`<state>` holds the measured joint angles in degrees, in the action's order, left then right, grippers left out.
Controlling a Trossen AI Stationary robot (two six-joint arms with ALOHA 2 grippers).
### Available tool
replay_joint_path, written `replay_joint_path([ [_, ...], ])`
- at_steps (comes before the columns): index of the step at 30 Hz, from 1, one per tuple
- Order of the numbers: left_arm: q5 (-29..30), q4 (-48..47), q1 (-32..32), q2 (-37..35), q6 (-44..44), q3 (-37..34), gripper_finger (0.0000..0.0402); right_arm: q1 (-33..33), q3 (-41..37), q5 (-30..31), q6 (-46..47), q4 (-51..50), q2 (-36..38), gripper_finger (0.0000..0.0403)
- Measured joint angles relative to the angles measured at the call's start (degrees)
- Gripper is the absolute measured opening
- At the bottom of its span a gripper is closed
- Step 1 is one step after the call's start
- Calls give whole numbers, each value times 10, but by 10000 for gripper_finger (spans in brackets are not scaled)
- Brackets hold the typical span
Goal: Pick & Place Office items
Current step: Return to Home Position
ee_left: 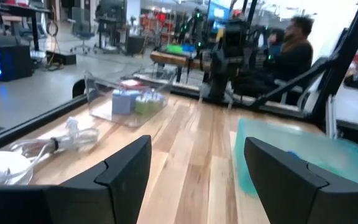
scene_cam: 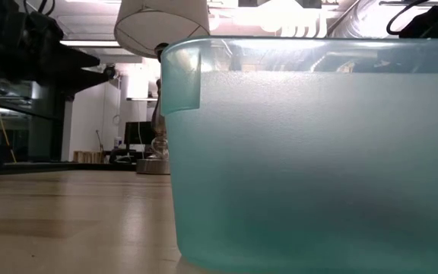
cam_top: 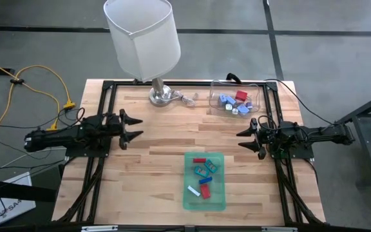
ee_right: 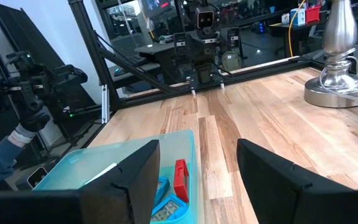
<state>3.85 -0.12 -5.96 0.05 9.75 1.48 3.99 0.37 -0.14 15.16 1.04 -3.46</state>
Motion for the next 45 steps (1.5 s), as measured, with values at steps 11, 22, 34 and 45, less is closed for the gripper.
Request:
replay_joint_path([
  [11, 1, -8, 0, 2, 4, 0, 250, 0, 0, 0, 0, 0, 0, 201],
  [22, 1, -11, 0, 2, 8, -1, 250, 0, 0, 0, 0, 0, 0, 201],
  [34, 8, 24, 0, 2, 10, -2, 250, 0, 0, 0, 0, 0, 0, 201],
  [45, 5, 93, 0, 2, 10, -2, 250, 0, 0, 0, 0, 0, 0, 201],
])
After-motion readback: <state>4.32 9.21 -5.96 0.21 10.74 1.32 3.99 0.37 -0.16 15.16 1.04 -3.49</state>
